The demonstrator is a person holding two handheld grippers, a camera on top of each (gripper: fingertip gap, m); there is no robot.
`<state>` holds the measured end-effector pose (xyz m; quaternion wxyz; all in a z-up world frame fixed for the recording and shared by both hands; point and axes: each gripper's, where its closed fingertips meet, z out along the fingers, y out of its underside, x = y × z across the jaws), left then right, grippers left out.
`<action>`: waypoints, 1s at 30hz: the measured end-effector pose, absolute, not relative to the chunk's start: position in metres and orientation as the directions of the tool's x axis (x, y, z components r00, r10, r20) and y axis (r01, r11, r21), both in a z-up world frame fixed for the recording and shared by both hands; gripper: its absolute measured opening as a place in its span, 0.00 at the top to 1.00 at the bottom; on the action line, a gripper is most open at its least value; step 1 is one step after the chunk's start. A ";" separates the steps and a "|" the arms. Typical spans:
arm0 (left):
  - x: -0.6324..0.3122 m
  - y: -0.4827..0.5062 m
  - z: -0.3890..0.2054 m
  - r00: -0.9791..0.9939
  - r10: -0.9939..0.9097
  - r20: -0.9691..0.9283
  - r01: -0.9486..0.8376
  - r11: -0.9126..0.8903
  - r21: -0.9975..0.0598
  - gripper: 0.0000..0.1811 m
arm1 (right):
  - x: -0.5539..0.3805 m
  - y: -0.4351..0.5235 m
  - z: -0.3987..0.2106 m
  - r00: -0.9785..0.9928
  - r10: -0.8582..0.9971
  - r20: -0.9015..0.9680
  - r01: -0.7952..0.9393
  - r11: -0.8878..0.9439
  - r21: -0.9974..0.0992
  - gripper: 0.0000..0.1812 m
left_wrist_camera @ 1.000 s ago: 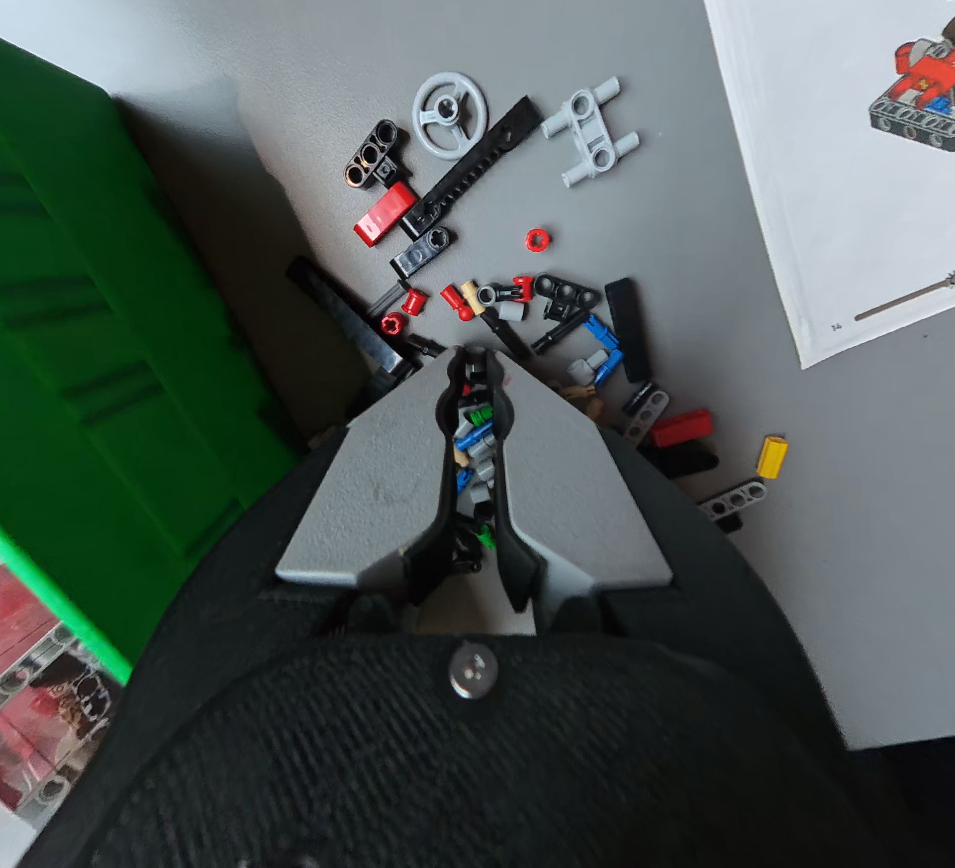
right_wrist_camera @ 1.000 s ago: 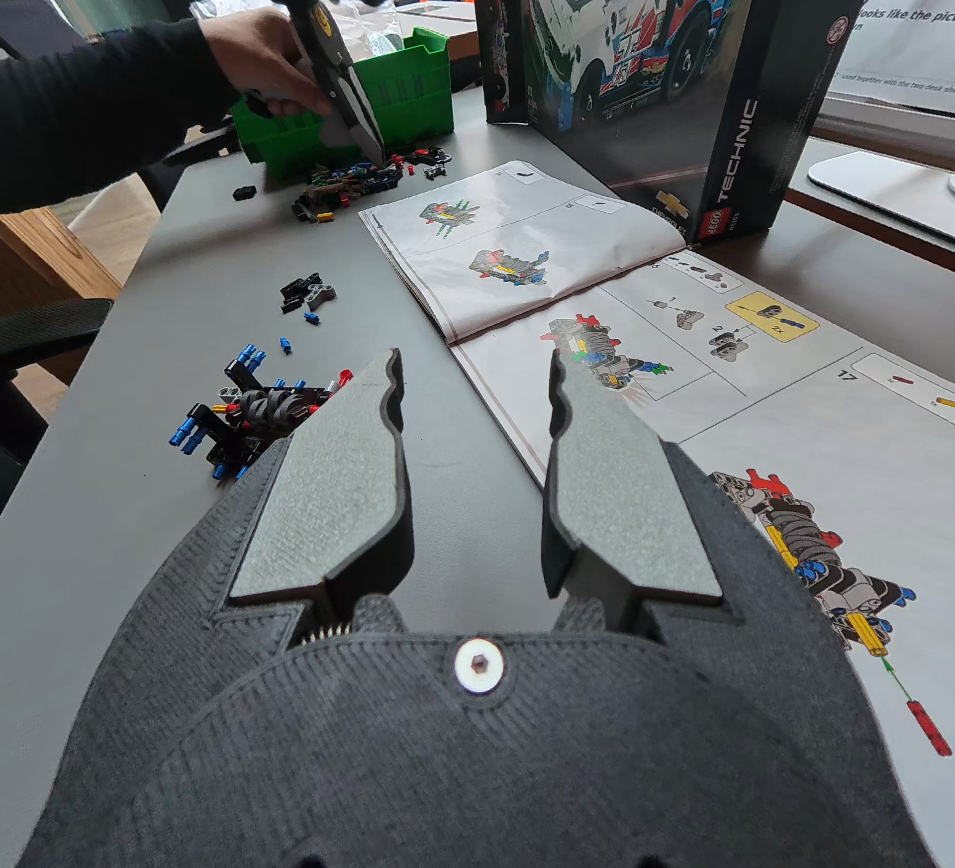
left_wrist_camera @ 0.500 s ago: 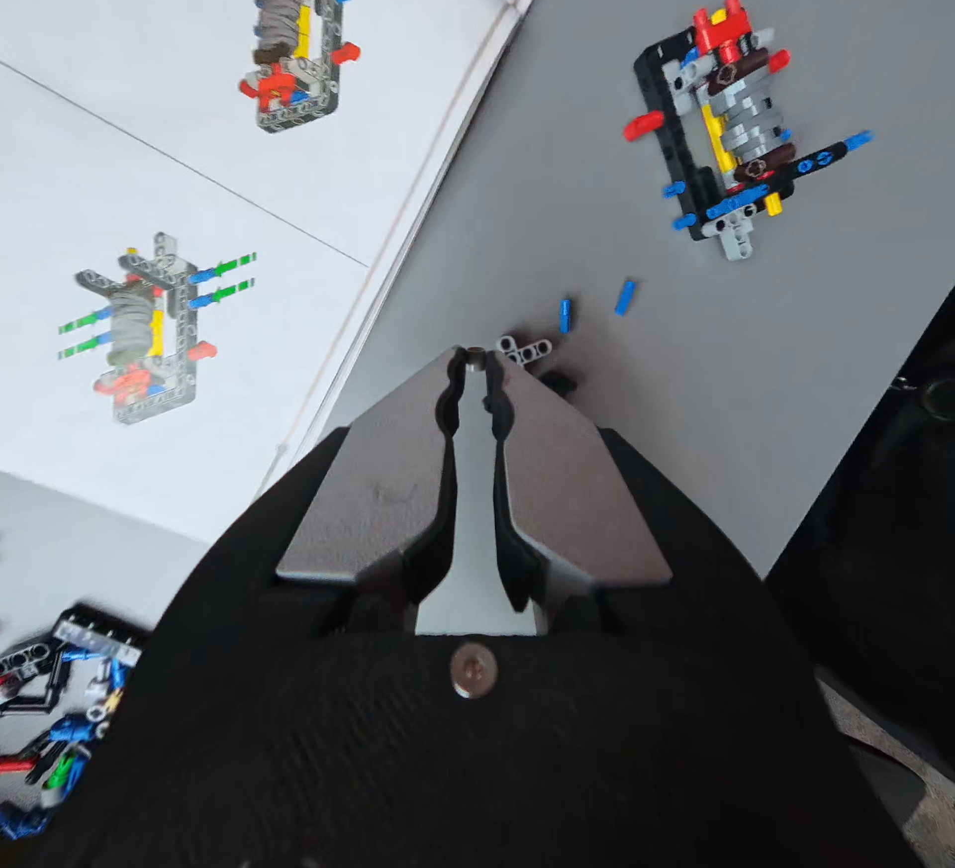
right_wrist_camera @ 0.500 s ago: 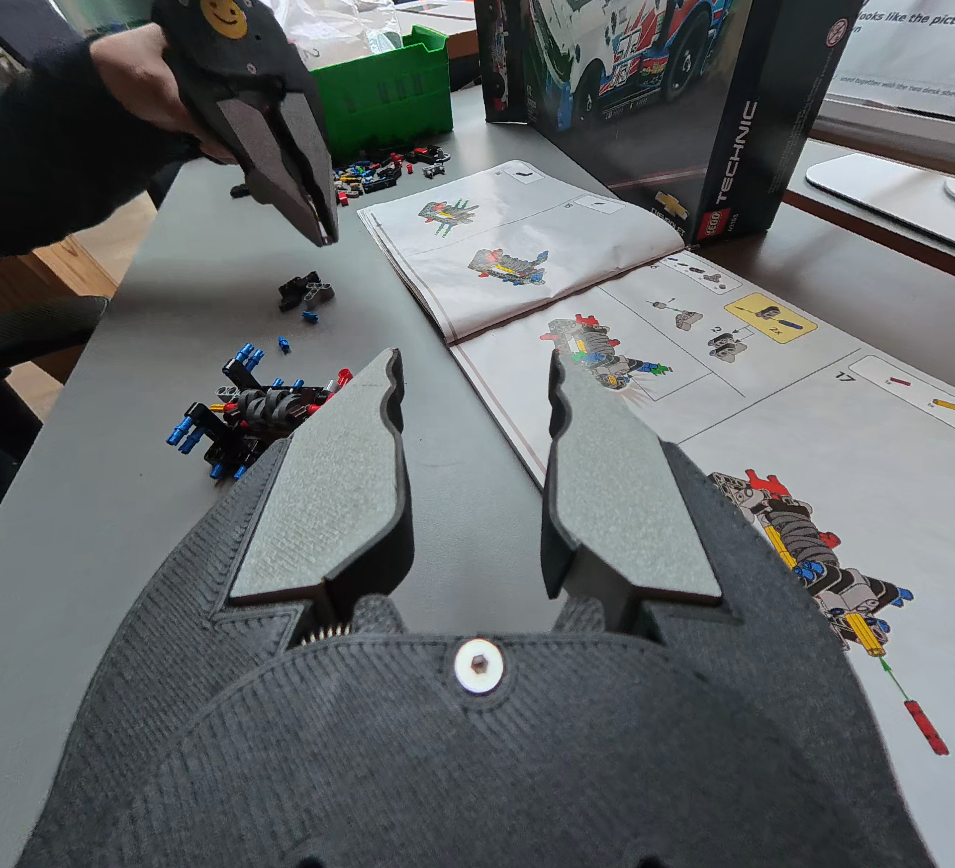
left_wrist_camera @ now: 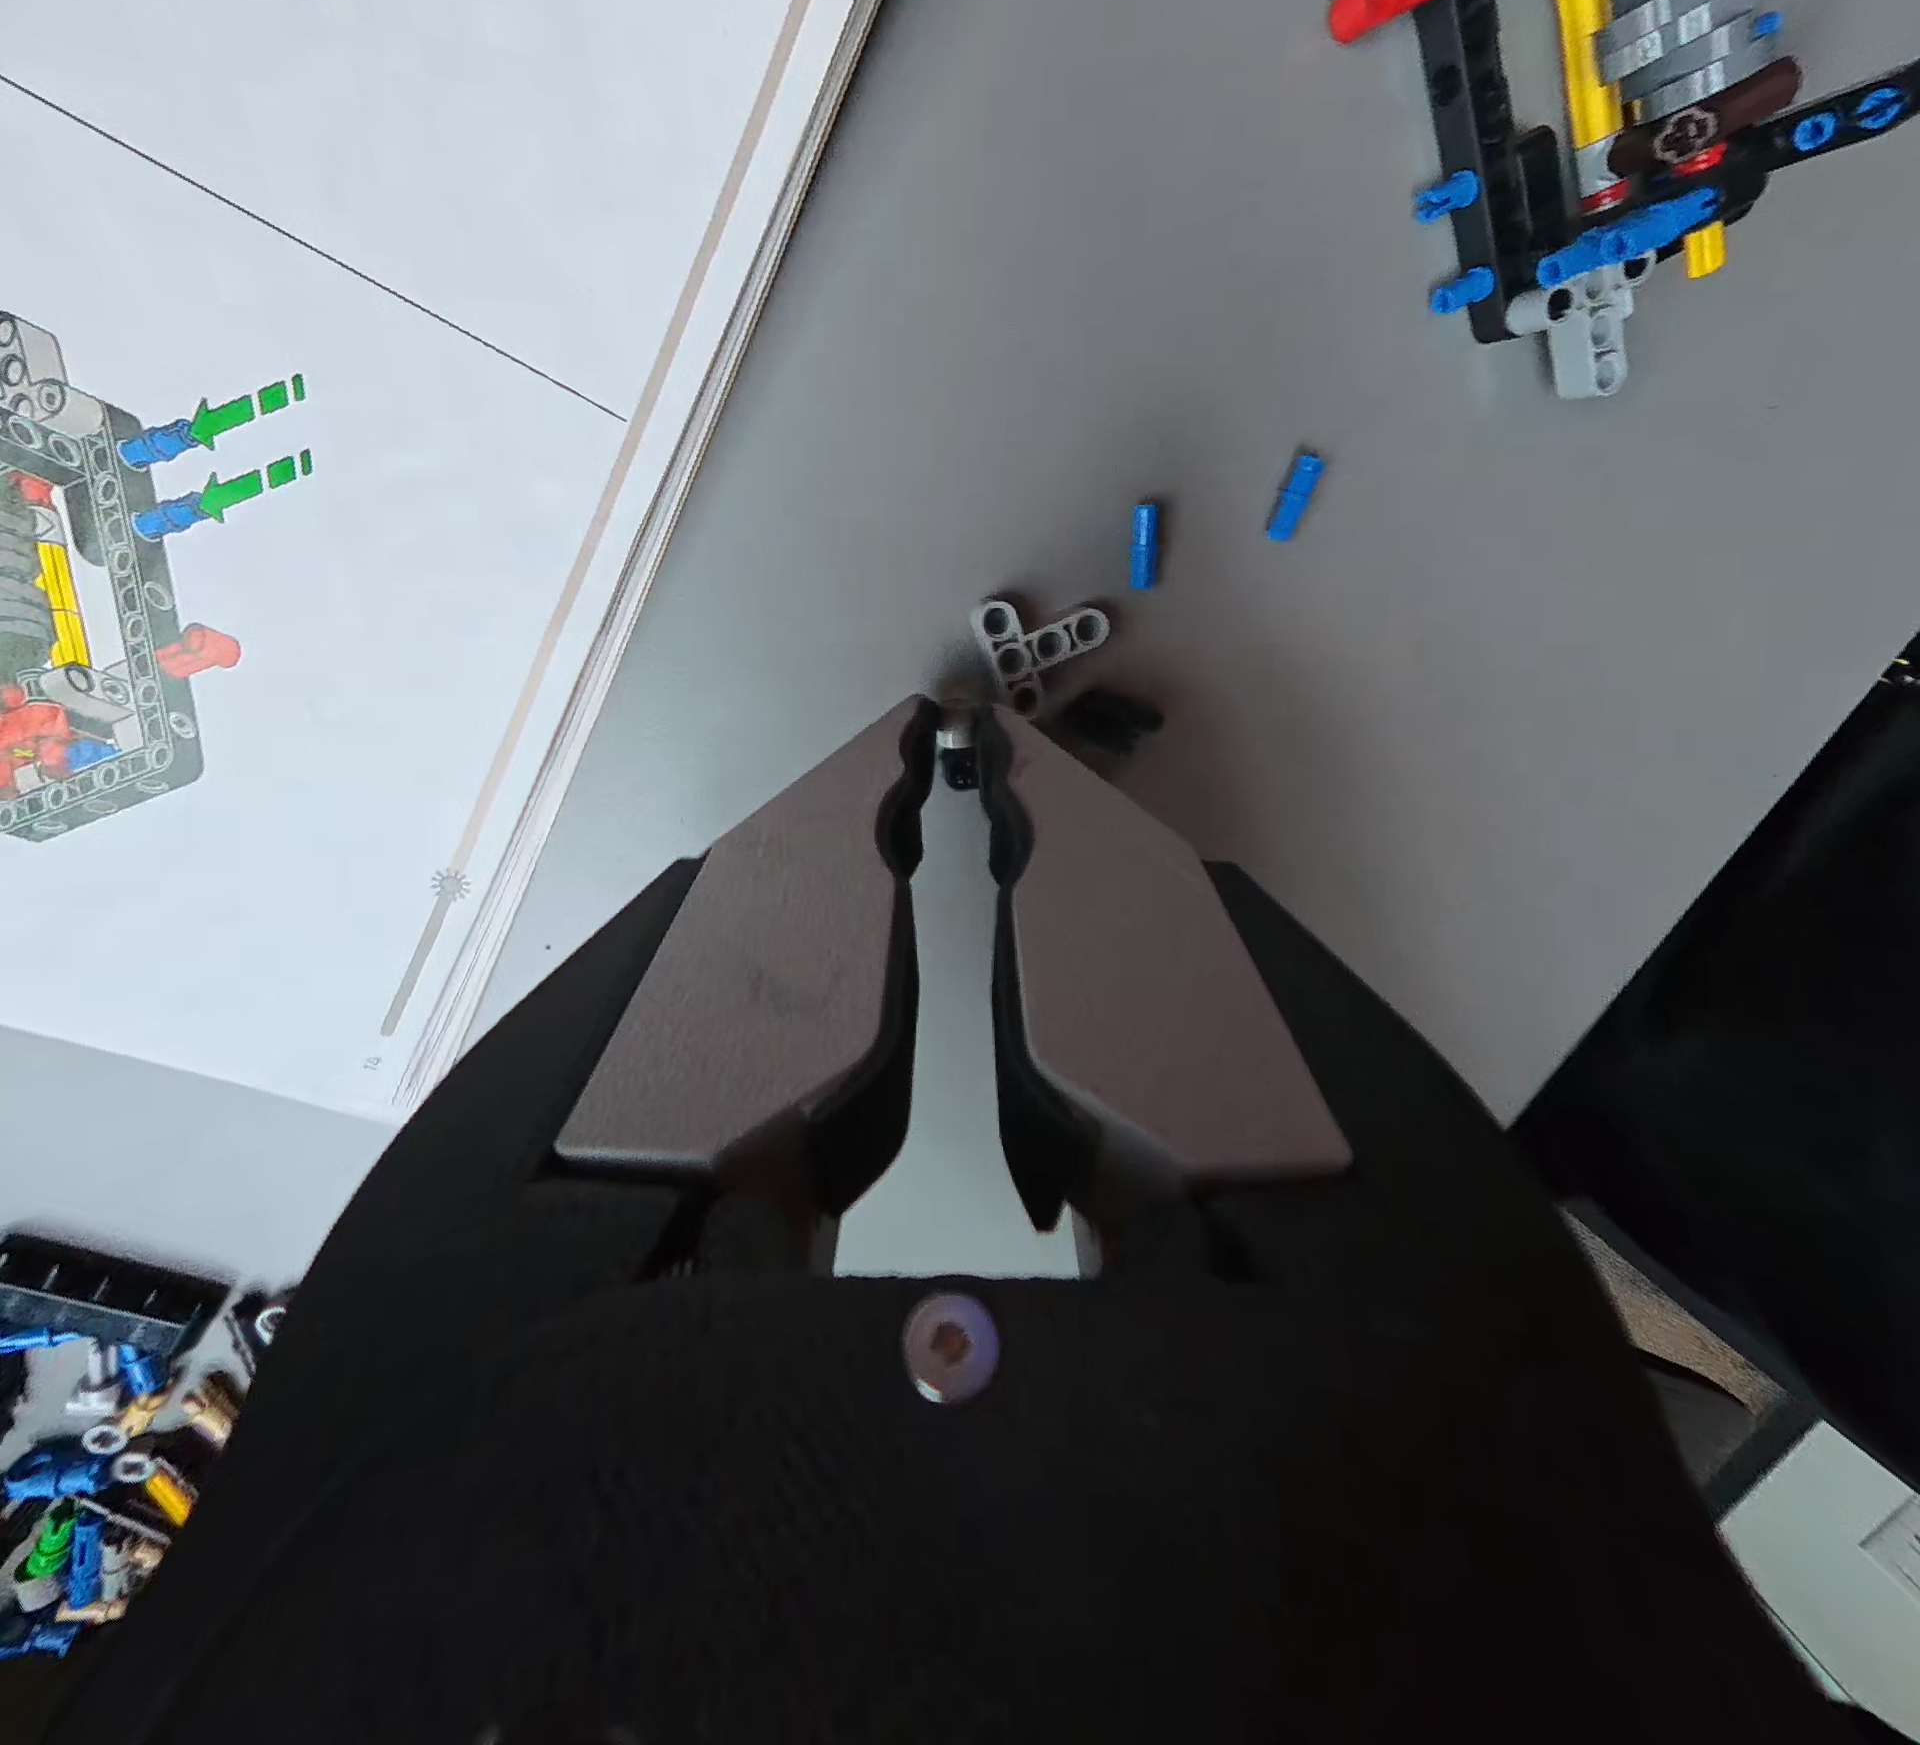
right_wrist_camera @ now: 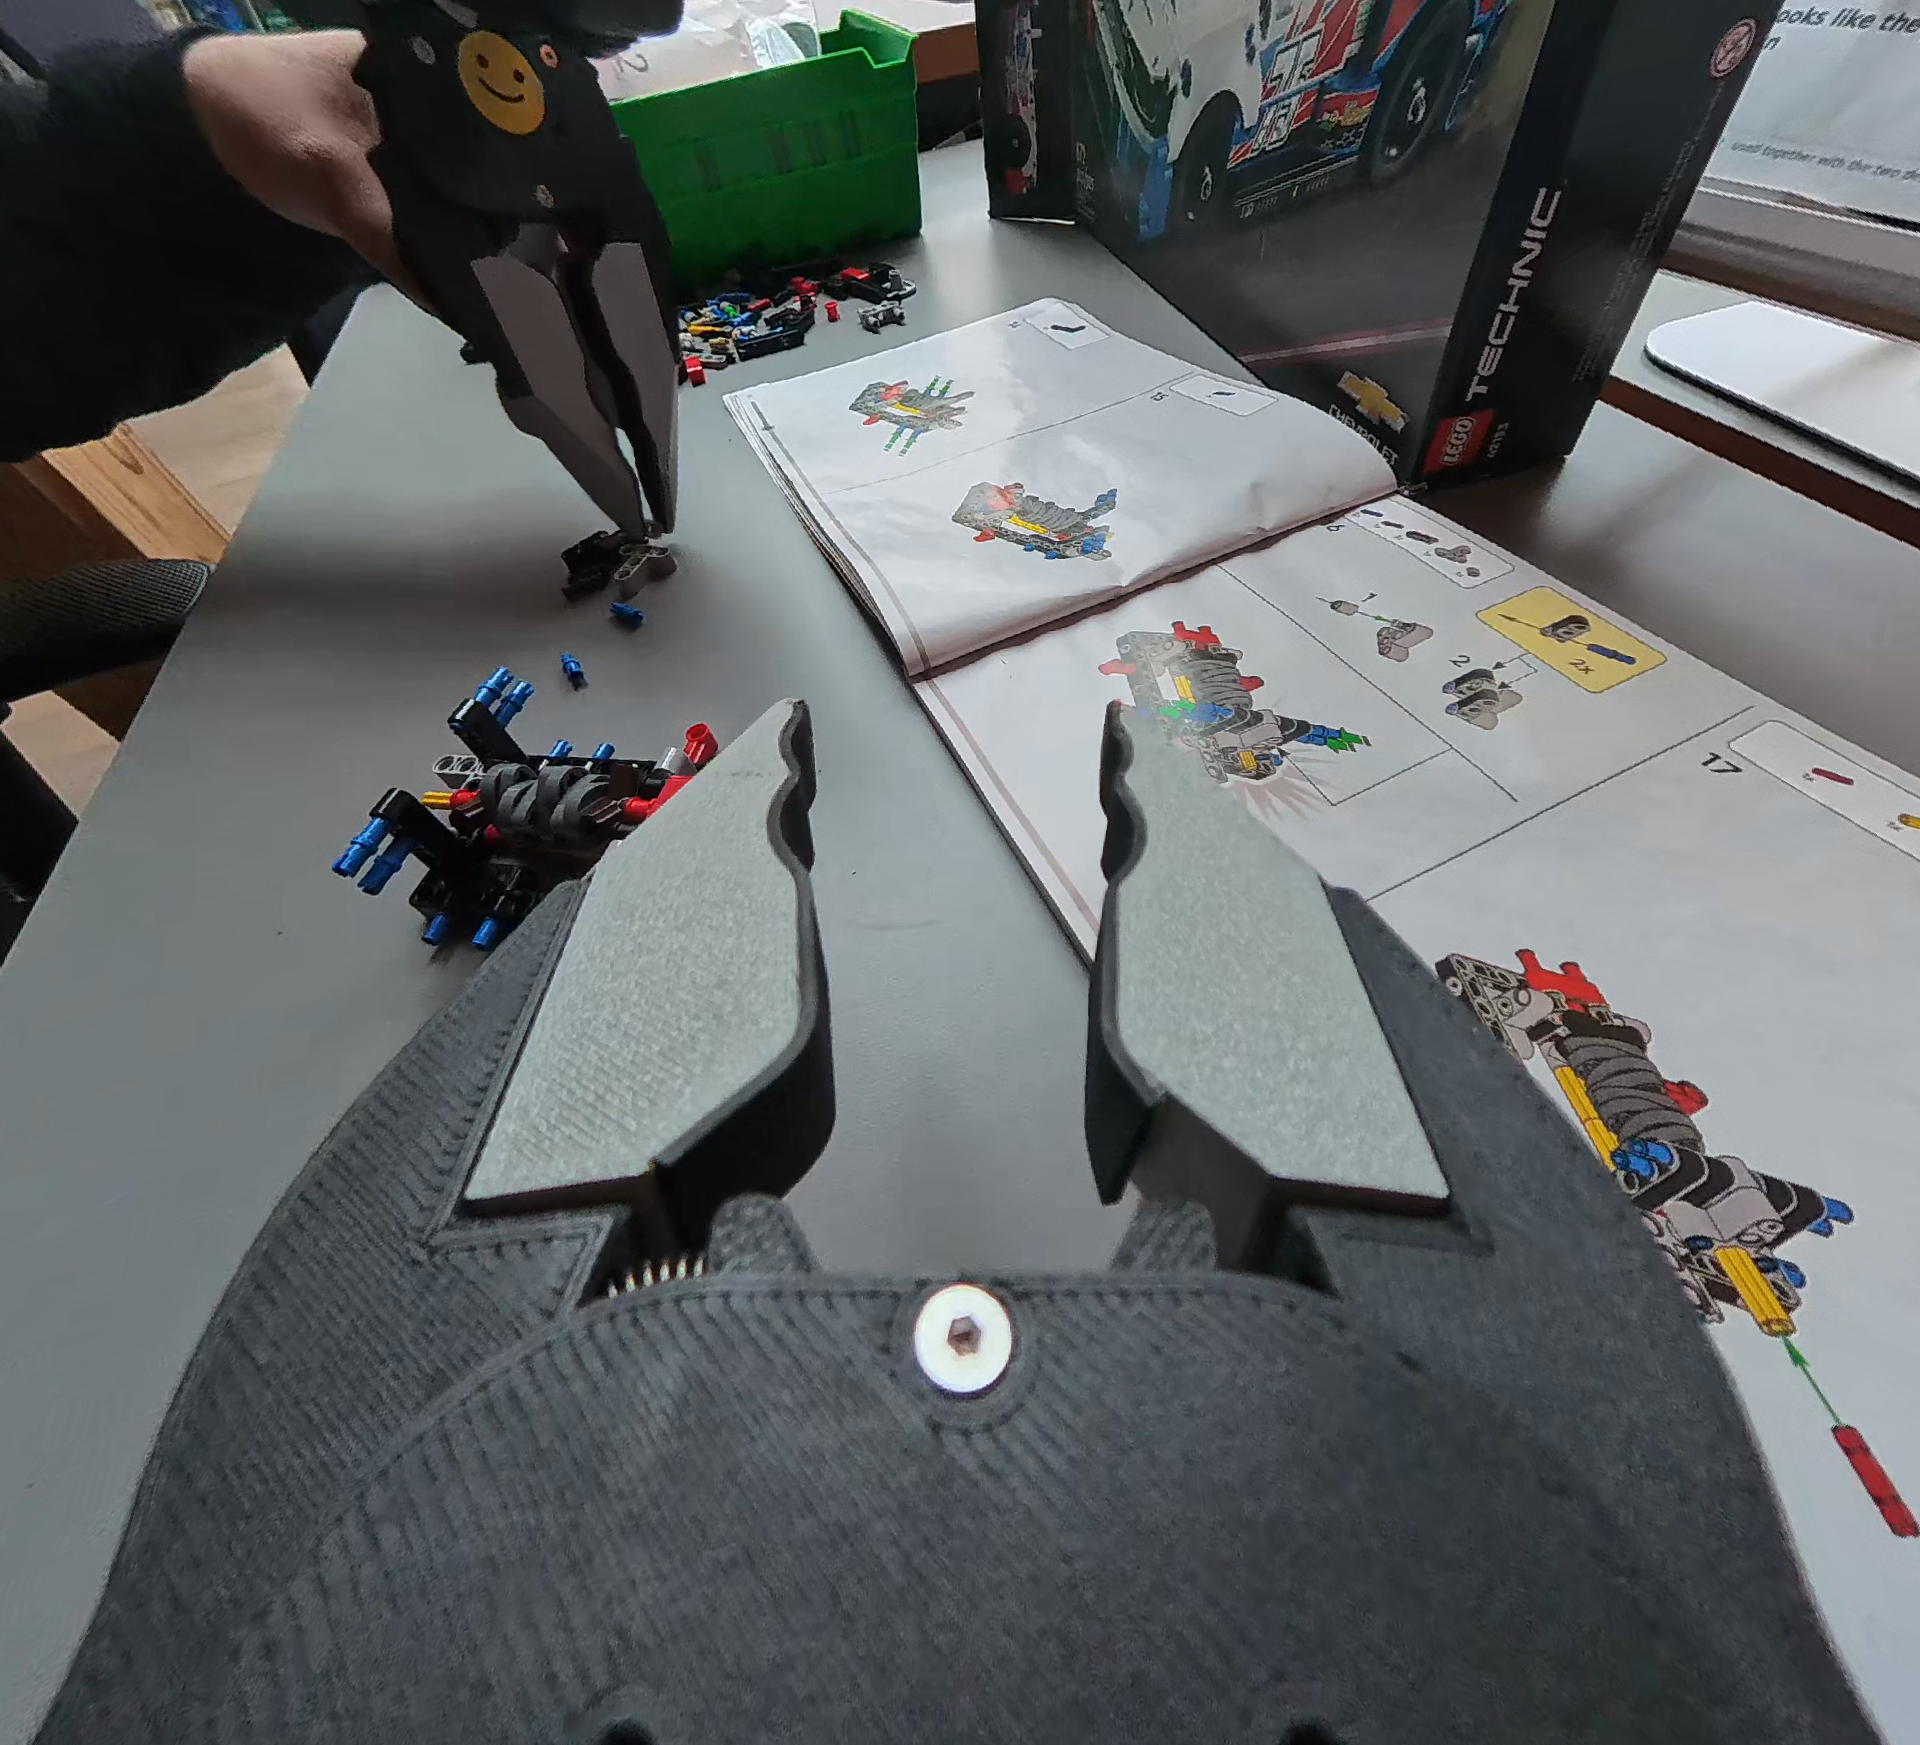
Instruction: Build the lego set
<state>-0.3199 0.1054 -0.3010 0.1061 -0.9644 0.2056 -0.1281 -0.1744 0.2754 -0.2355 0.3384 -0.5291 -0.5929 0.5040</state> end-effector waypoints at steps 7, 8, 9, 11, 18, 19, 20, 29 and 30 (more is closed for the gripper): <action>-0.320 0.103 -0.303 0.870 -0.437 0.228 -0.389 -0.893 -0.228 0.94 | -0.175 0.276 -0.235 -0.210 0.968 -0.140 0.285 -0.076 -0.956 0.71; -0.318 0.102 -0.302 0.864 -0.444 0.236 -0.395 -0.890 -0.226 0.94 | -0.175 0.276 -0.235 -0.211 0.967 -0.140 0.285 -0.077 -0.955 0.71; -0.318 0.102 -0.302 0.862 -0.447 0.240 -0.398 -0.889 -0.227 0.94 | -0.175 0.276 -0.235 -0.211 0.968 -0.140 0.286 -0.076 -0.955 0.71; -0.321 0.104 -0.299 0.866 -0.444 0.232 -0.396 -0.890 -0.226 0.94 | -0.175 0.275 -0.236 -0.212 0.968 -0.135 0.289 -0.070 -0.955 0.71; -0.330 0.125 -0.264 0.891 -0.430 0.145 -0.354 -0.858 -0.371 0.95 | -0.176 0.274 -0.236 -0.211 0.970 -0.119 0.288 -0.054 -0.956 0.71; -0.328 0.135 -0.252 0.895 -0.430 0.122 -0.341 -0.834 -0.435 0.95 | -0.176 0.274 -0.236 -0.212 0.970 -0.118 0.288 -0.053 -0.956 0.71; -0.326 0.148 -0.240 0.899 -0.427 0.094 -0.323 -0.794 -0.515 0.93 | -0.176 0.274 -0.236 -0.212 0.970 -0.118 0.288 -0.053 -0.956 0.70; -0.348 0.239 -0.198 0.962 -0.268 -0.047 -0.149 -0.376 -0.915 0.90 | -0.175 0.275 -0.234 -0.202 0.973 -0.111 0.273 -0.053 -0.960 0.67; -0.350 0.241 -0.197 0.964 -0.262 -0.053 -0.145 -0.345 -0.927 0.91 | -0.175 0.275 -0.234 -0.206 0.971 -0.120 0.274 -0.060 -0.960 0.67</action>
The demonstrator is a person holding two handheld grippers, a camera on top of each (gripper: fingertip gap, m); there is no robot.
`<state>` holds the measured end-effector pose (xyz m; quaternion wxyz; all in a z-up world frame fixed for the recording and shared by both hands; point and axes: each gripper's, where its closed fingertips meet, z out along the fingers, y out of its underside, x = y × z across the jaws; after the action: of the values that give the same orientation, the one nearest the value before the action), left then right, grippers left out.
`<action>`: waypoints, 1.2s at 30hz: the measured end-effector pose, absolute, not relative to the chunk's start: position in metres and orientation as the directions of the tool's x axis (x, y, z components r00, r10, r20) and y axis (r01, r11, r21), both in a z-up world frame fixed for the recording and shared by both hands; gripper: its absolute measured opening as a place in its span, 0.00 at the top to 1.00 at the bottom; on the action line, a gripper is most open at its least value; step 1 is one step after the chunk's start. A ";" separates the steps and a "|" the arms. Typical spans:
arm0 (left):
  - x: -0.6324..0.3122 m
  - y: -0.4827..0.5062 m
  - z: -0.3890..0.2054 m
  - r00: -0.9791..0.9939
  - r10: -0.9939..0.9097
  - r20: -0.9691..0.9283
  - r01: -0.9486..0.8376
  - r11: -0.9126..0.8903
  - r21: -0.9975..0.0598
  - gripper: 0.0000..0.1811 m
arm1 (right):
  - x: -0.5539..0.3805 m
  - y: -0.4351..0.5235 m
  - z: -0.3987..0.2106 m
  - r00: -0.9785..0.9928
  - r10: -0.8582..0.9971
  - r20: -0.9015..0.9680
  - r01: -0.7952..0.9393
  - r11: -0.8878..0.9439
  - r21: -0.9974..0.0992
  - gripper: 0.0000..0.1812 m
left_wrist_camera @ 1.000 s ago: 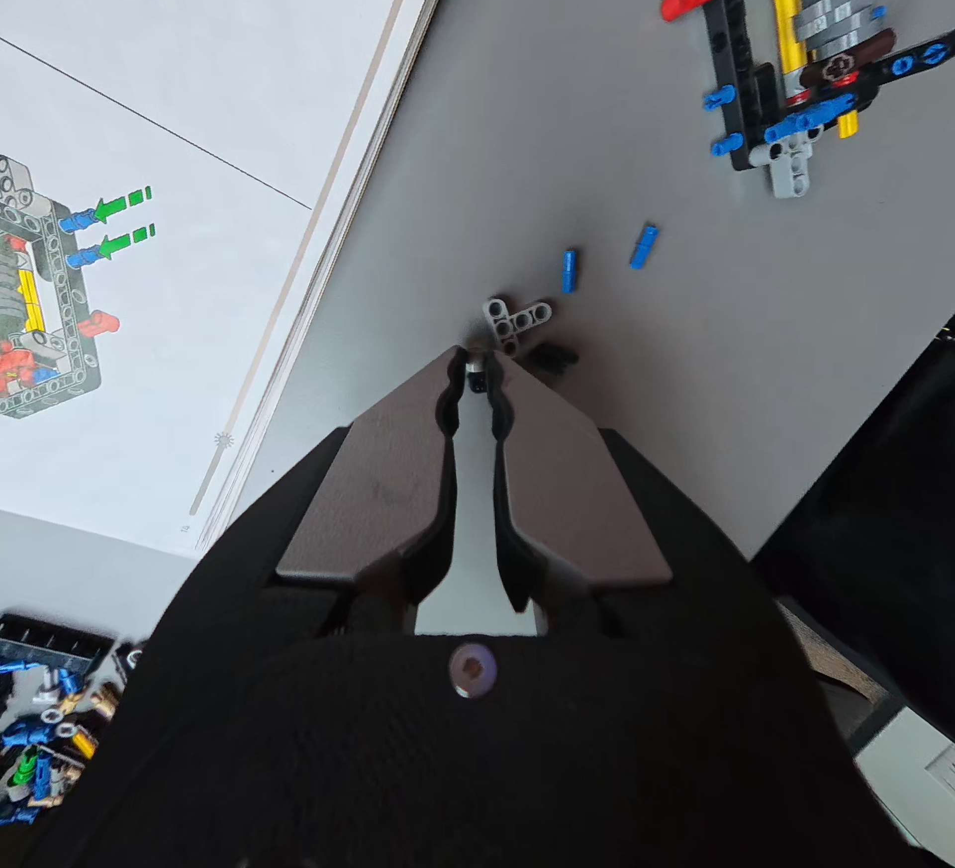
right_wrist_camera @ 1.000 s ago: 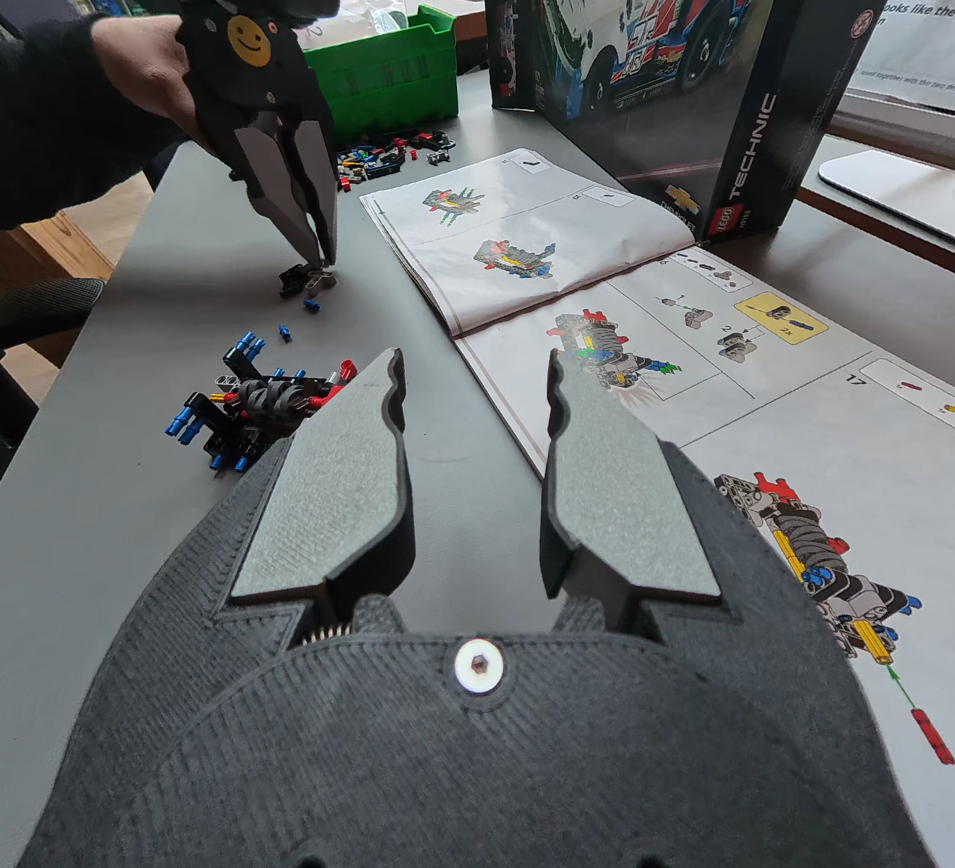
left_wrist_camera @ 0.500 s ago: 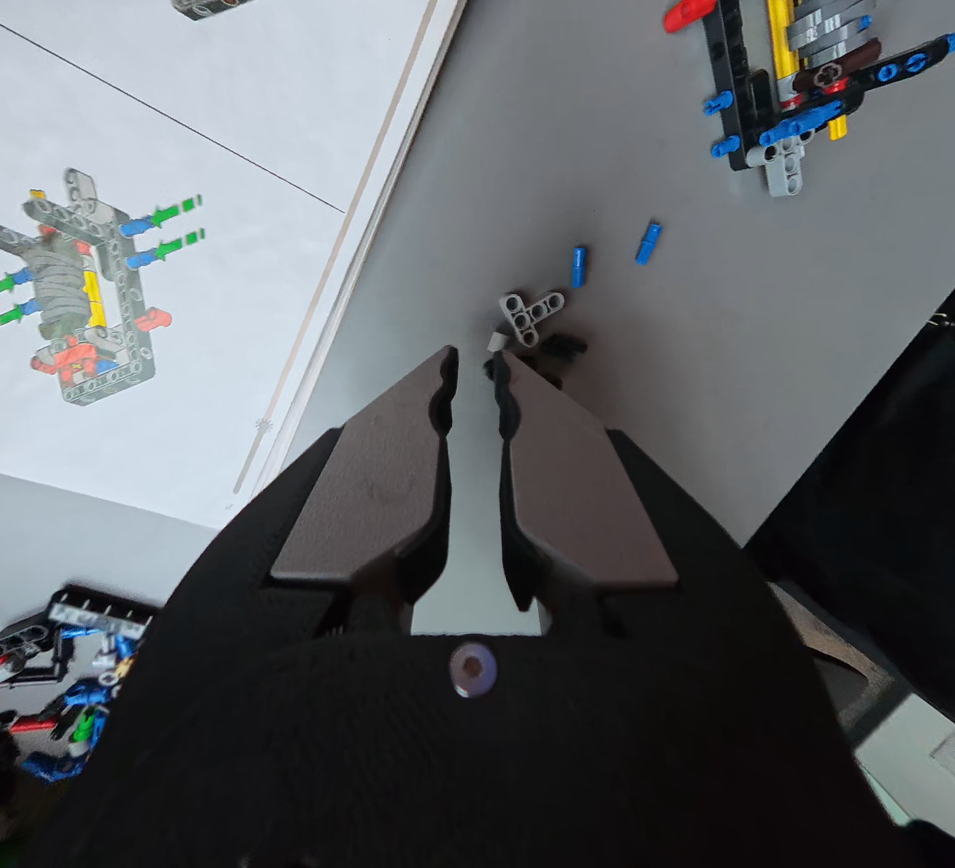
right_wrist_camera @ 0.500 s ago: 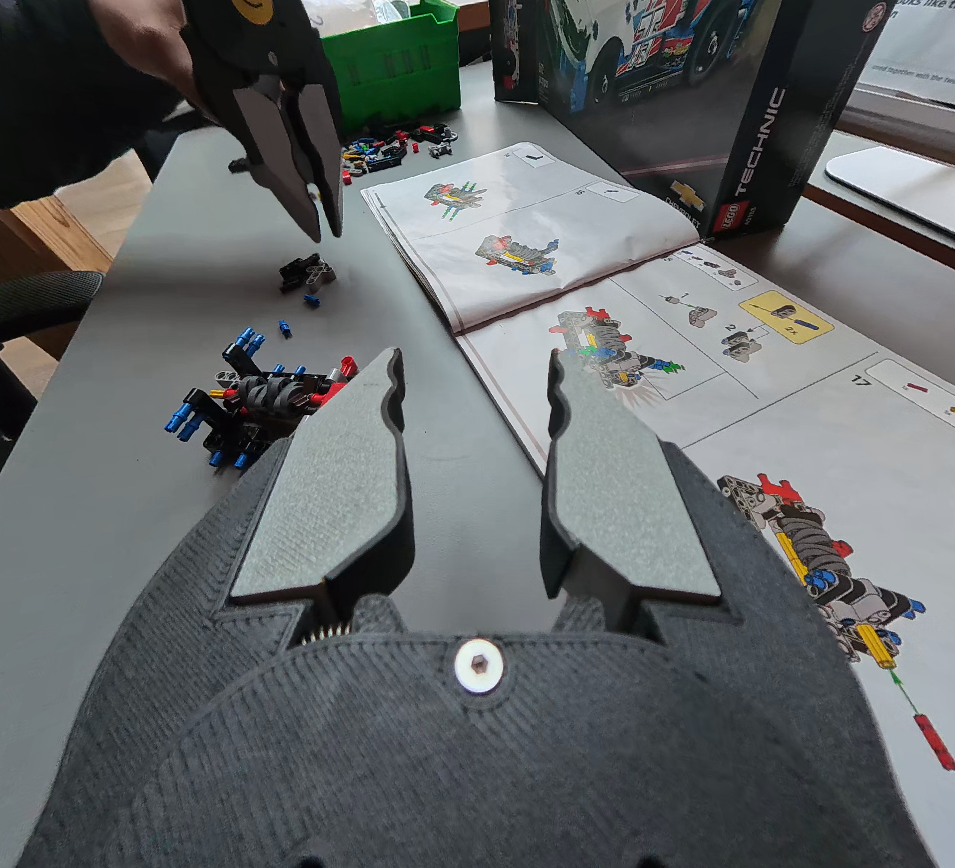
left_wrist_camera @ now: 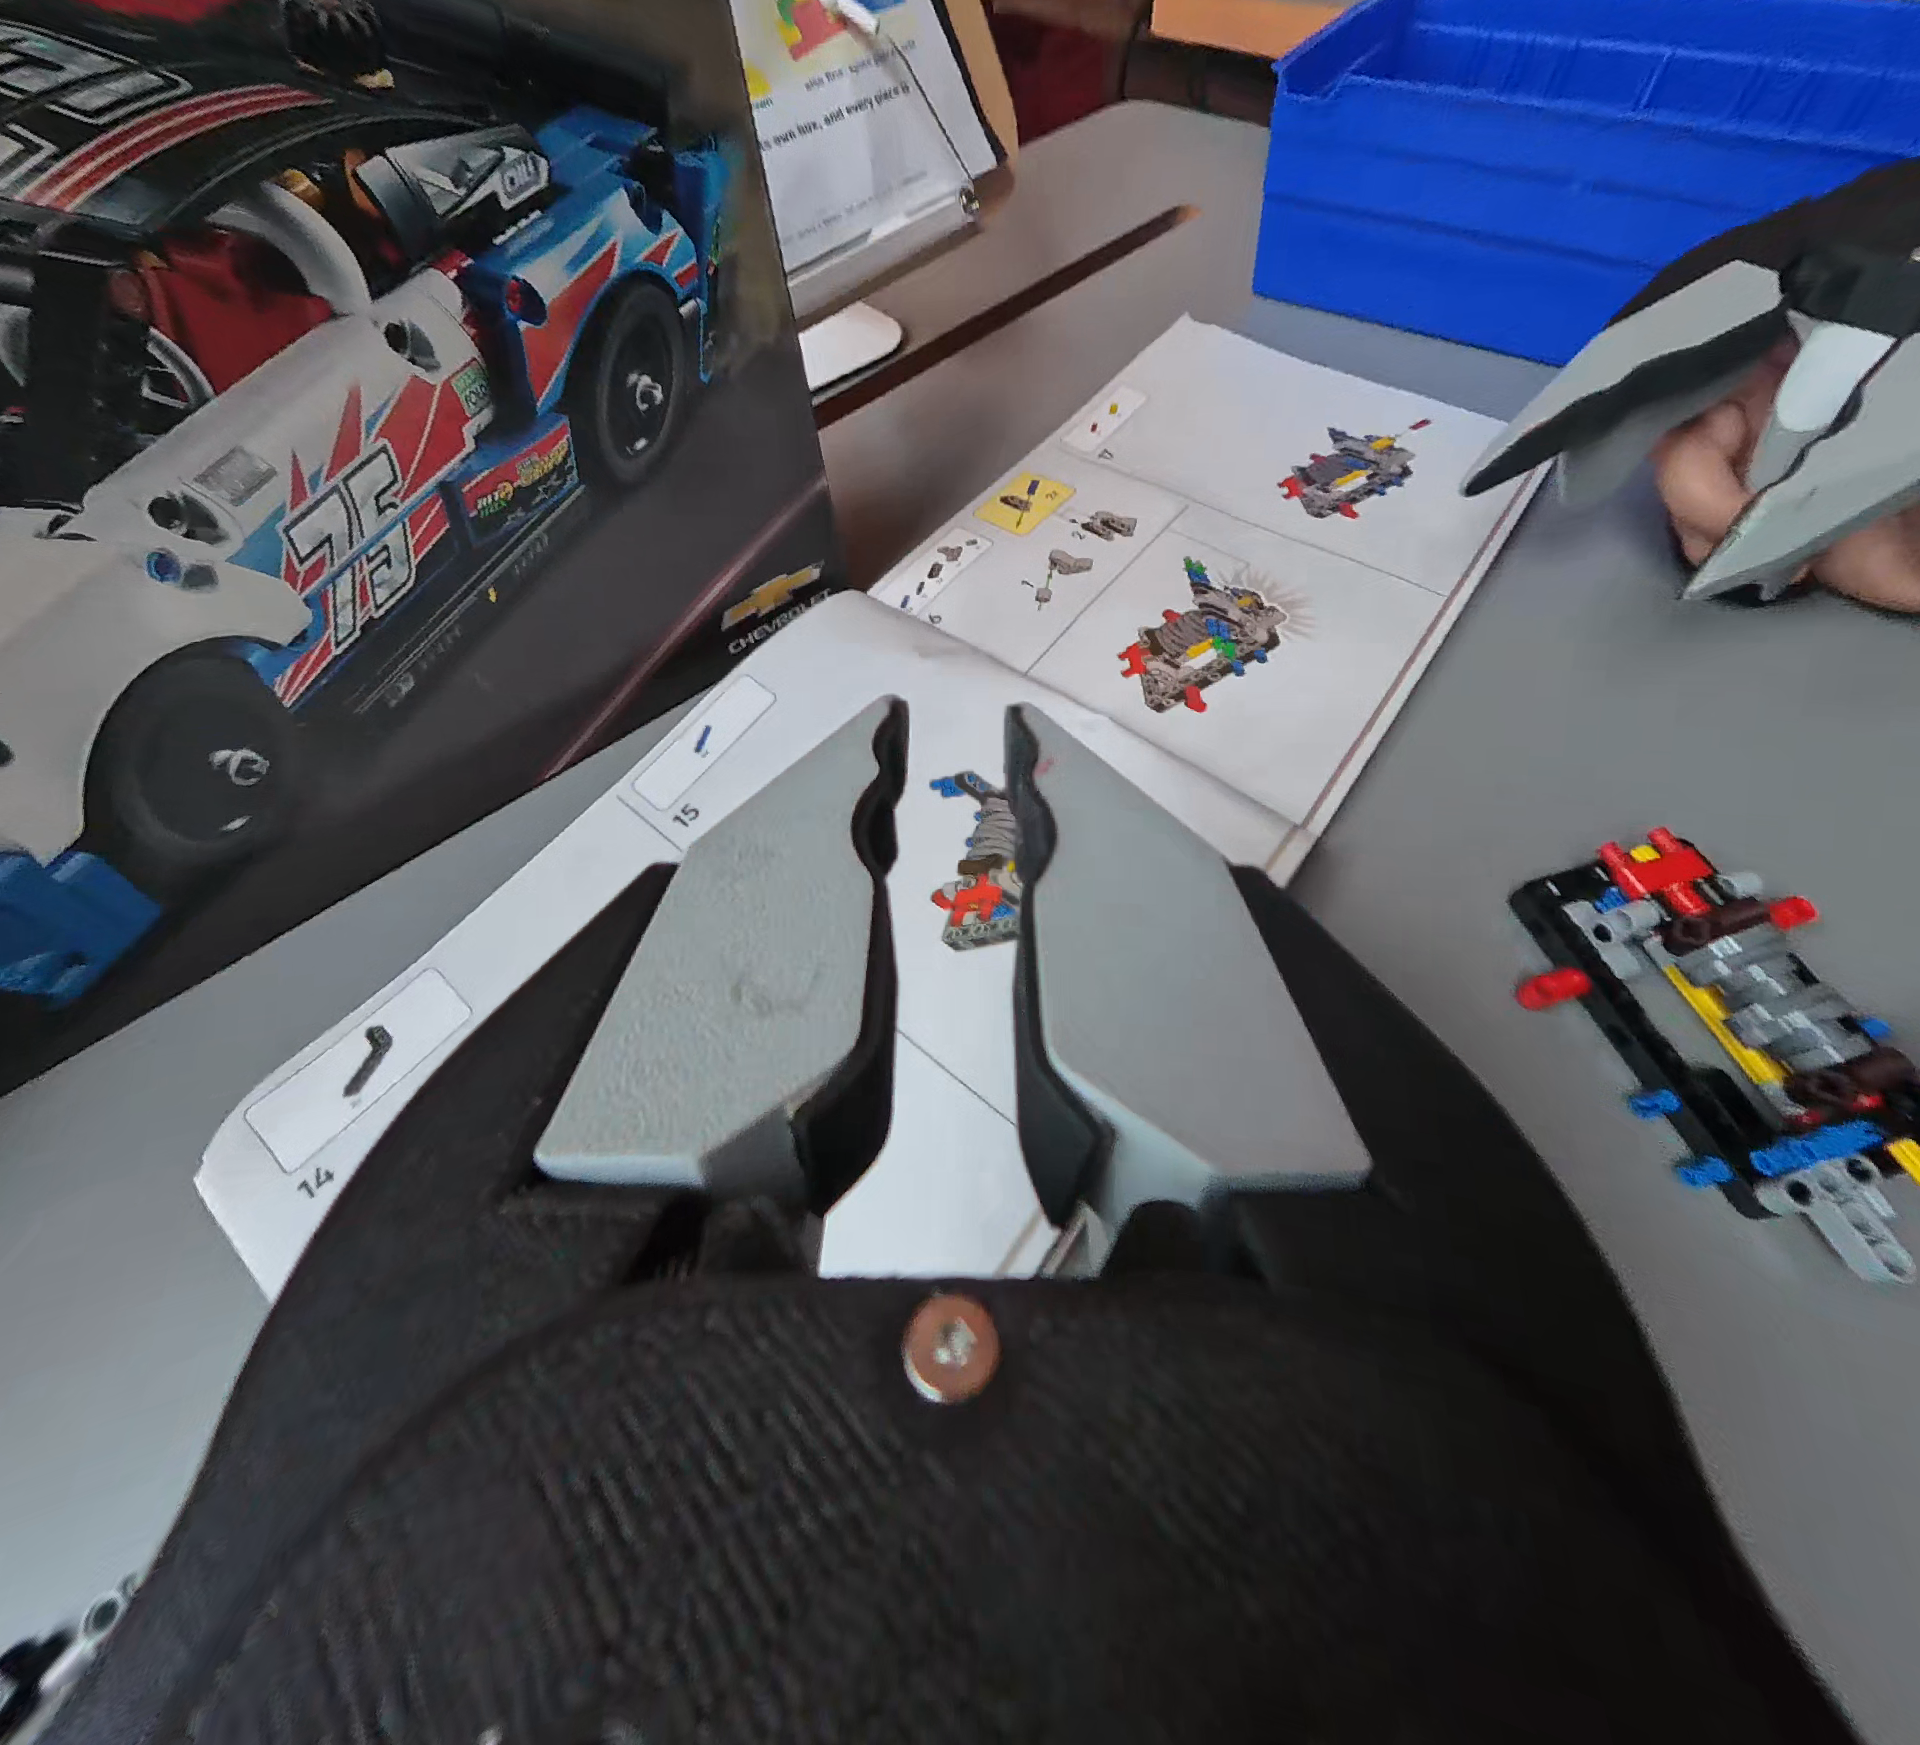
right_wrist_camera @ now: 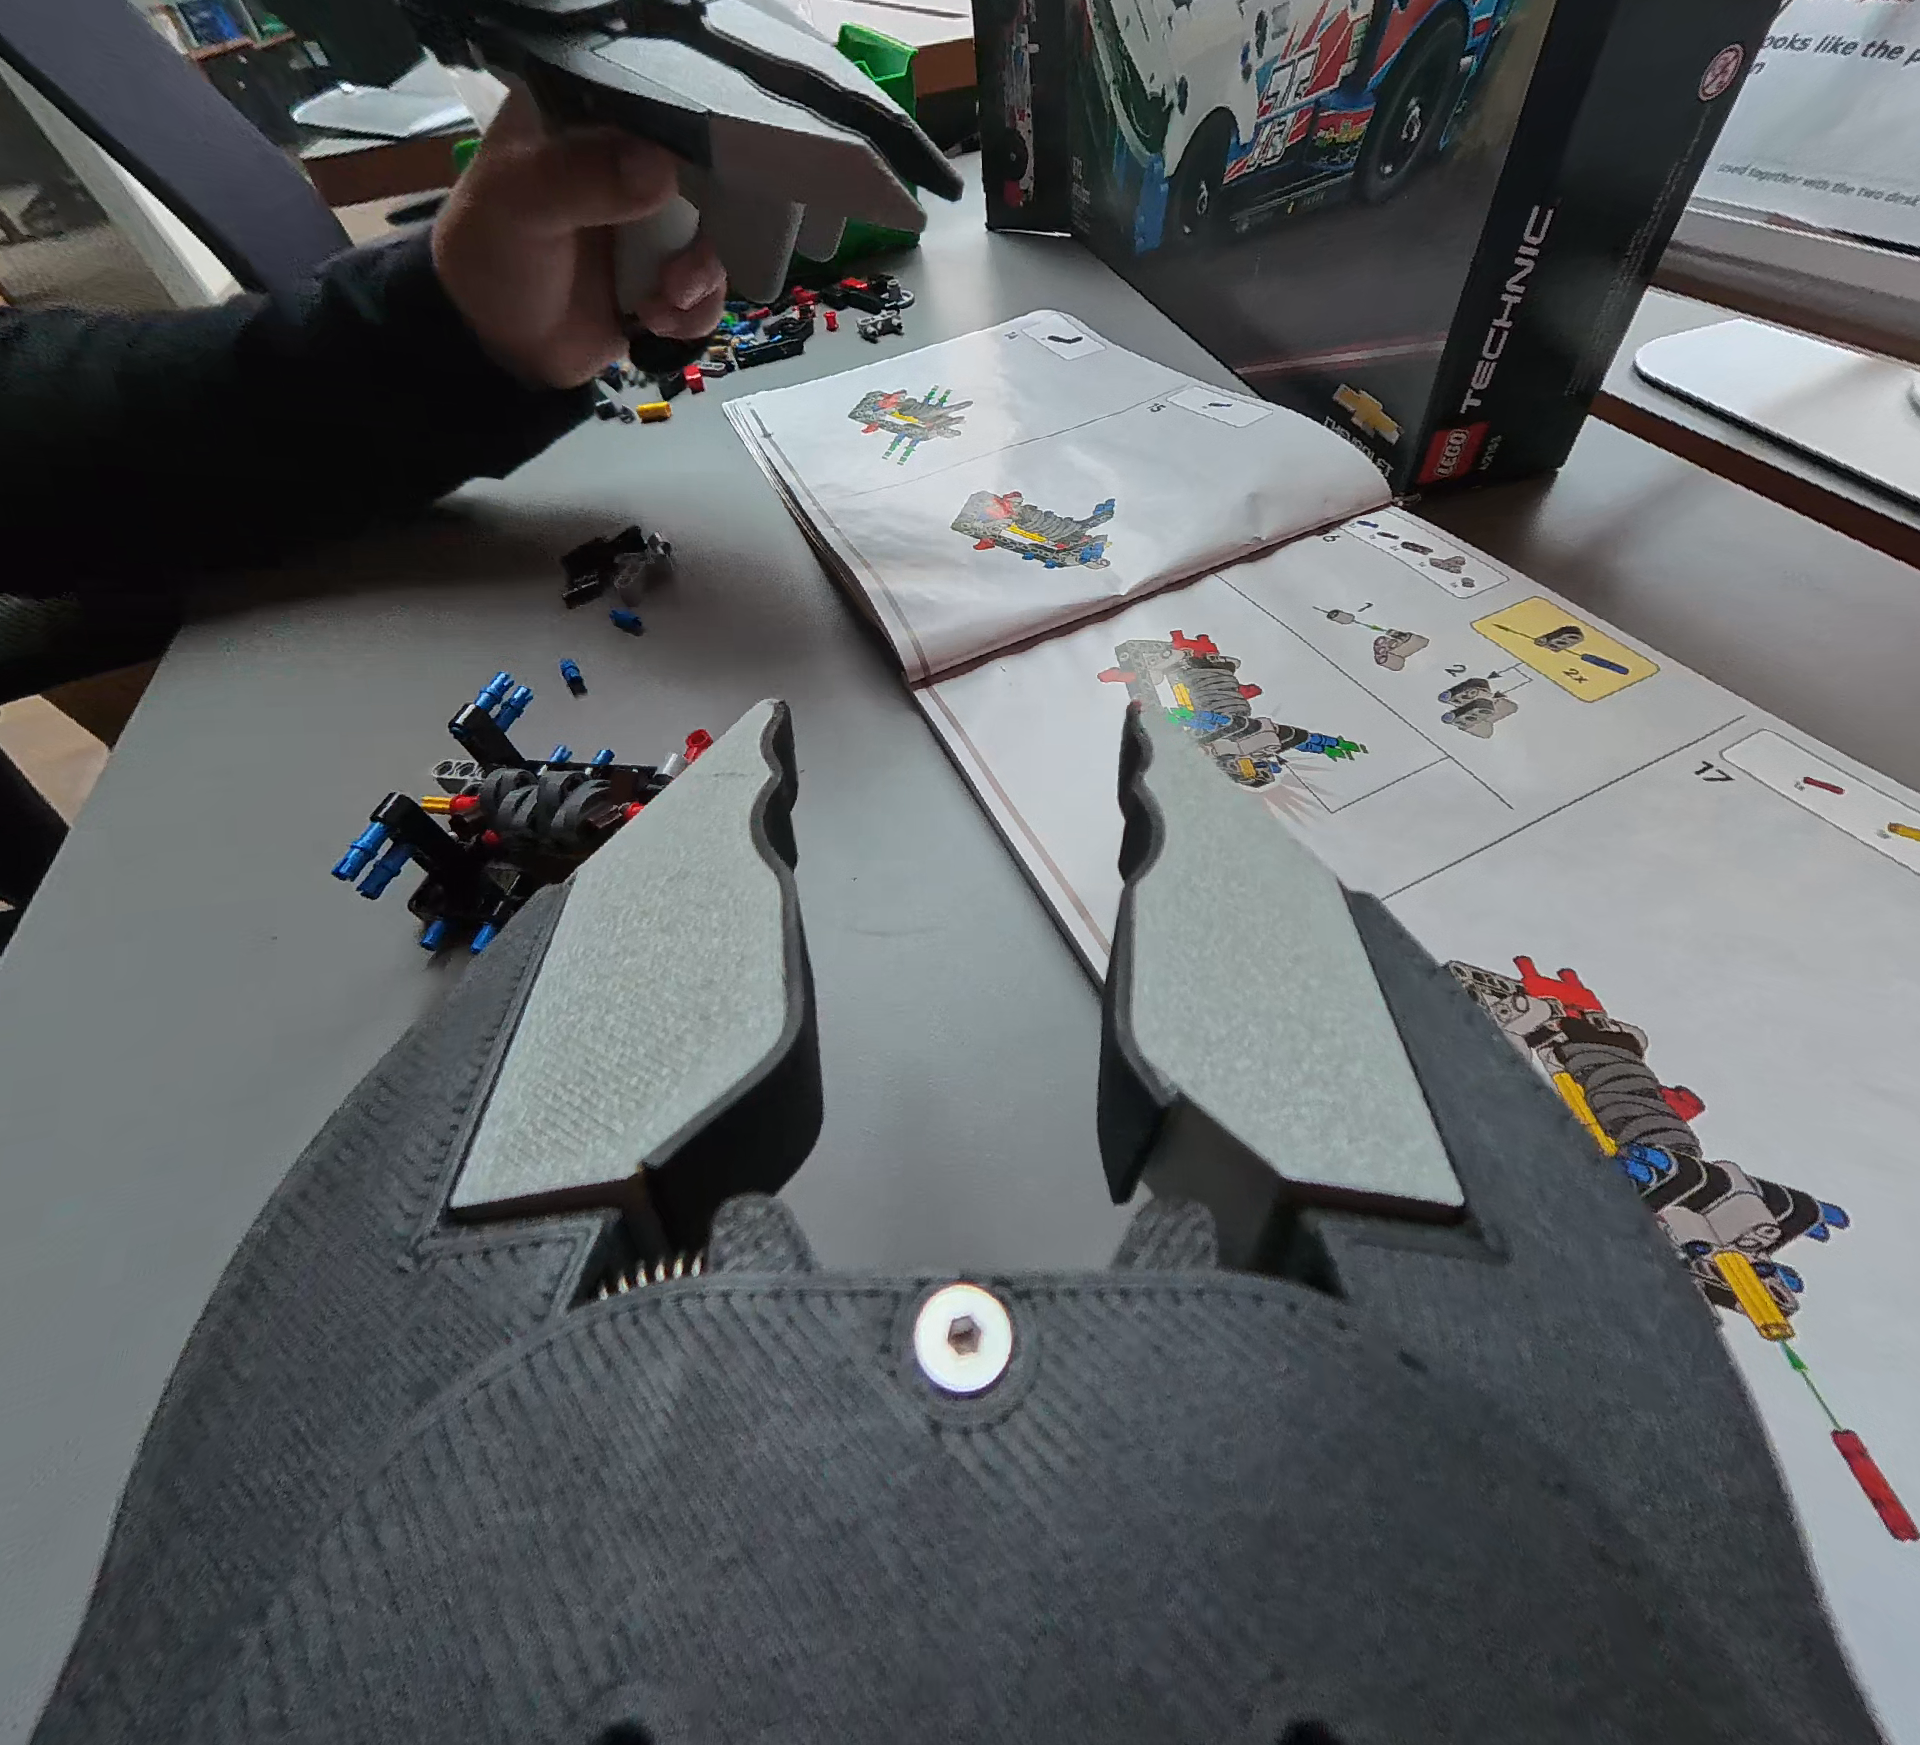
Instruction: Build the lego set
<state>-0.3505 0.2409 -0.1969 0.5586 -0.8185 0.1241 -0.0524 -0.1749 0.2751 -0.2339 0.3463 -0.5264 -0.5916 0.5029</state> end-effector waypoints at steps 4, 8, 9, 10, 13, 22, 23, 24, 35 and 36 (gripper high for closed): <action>-0.362 0.241 -0.208 0.959 -0.254 -0.124 -0.202 -0.310 -0.929 0.96 | -0.177 0.277 -0.234 -0.218 0.967 -0.134 0.280 -0.070 -0.957 0.67; -0.357 0.230 -0.212 0.950 -0.263 -0.170 -0.247 -0.292 -0.924 0.93 | -0.185 0.281 -0.234 -0.213 0.967 -0.139 0.276 -0.077 -0.958 0.65; -0.359 0.229 -0.215 0.946 -0.252 -0.202 -0.274 -0.296 -0.915 0.94 | -0.186 0.280 -0.235 -0.218 0.965 -0.143 0.282 -0.078 -0.956 0.65; -0.360 0.227 -0.220 0.942 -0.255 -0.219 -0.294 -0.308 -0.905 0.95 | -0.186 0.280 -0.235 -0.223 0.964 -0.147 0.285 -0.079 -0.955 0.65; -0.358 0.224 -0.229 0.944 -0.287 -0.162 -0.258 -0.340 -0.904 0.95 | -0.185 0.281 -0.233 -0.231 0.959 -0.165 0.272 -0.099 -0.957 0.65; -0.345 0.222 -0.233 0.939 -0.314 -0.142 -0.252 -0.345 -0.904 0.96 | -0.183 0.280 -0.230 -0.248 0.951 -0.186 0.257 -0.120 -0.959 0.66; -0.345 0.222 -0.235 0.938 -0.317 -0.138 -0.252 -0.352 -0.902 0.97 | -0.183 0.280 -0.230 -0.249 0.951 -0.185 0.258 -0.118 -0.959 0.66; -0.345 0.222 -0.236 0.939 -0.316 -0.135 -0.250 -0.358 -0.900 0.97 | -0.183 0.279 -0.230 -0.251 0.951 -0.183 0.260 -0.116 -0.959 0.66; -0.351 0.221 -0.234 0.947 -0.299 -0.115 -0.225 -0.365 -0.903 0.98 | -0.183 0.279 -0.230 -0.251 0.951 -0.180 0.263 -0.112 -0.958 0.66; -0.350 0.221 -0.234 0.946 -0.301 -0.117 -0.228 -0.365 -0.903 0.99 | -0.183 0.279 -0.230 -0.251 0.951 -0.182 0.264 -0.114 -0.958 0.66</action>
<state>-0.3504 0.2214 -0.2340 0.5401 -0.8255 0.1604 -0.0338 -0.1834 0.2789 -0.2305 0.3211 -0.5208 -0.5830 0.5346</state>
